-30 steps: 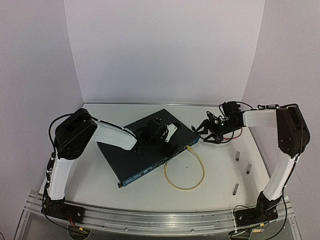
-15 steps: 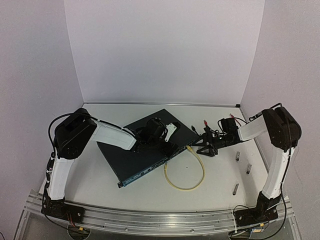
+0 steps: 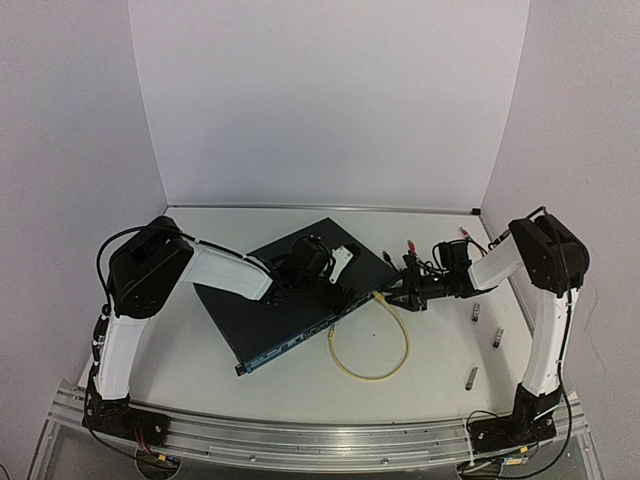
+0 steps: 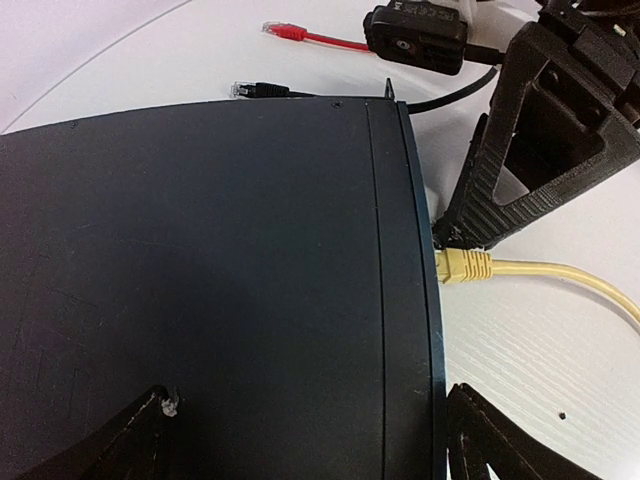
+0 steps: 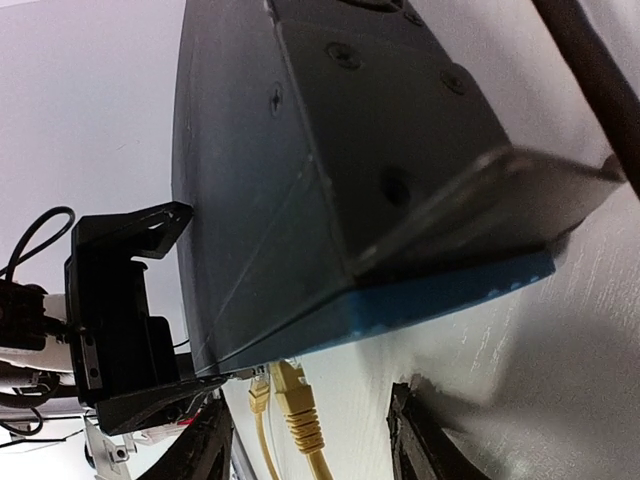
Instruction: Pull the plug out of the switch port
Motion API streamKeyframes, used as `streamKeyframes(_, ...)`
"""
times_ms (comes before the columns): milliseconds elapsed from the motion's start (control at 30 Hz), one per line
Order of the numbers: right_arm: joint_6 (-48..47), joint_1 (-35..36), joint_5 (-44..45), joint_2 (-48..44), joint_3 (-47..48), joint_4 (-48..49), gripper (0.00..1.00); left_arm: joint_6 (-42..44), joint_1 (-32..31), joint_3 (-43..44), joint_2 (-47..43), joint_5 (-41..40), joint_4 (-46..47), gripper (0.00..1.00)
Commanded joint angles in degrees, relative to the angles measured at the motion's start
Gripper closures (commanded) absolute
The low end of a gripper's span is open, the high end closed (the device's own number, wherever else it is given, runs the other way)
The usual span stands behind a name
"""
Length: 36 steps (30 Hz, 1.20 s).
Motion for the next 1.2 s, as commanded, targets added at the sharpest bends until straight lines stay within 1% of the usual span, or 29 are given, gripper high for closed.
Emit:
streamKeyframes(0,0.14,1.24,1.47,2.48,-1.51,-0.89,0.49,-5.01,3.64,-3.66,3.82,-2.27,-13.8,0.08)
streamKeyframes(200,0.46,1.97,1.76,3.12,-1.22,-0.66,0.52,-5.26,3.64,-4.14,3.73,-2.52,-13.79,0.09)
streamKeyframes(333,1.05,2.14,1.9,3.9,-0.97,-0.49,0.57,-5.28,3.64,-4.39,3.63,-2.65,-13.7,0.09)
streamKeyframes(533,1.74,2.52,2.84,4.57,-0.83,0.03,0.59,-5.37,3.64,-4.57,3.64,-2.77,-13.61,0.09)
streamKeyframes(667,2.65,2.53,3.96,5.04,-0.46,0.08,0.63,-5.54,3.65,-4.77,3.66,-2.71,-13.59,0.09)
streamKeyframes(1033,3.43,2.59,4.97,5.71,-0.33,0.35,0.63,-5.72,3.64,-4.86,3.77,-2.35,-13.35,0.09)
streamKeyframes(1167,4.06,2.69,5.43,6.01,-0.11,0.45,0.66,-5.81,3.64,-4.93,3.68,-2.35,-13.26,0.09)
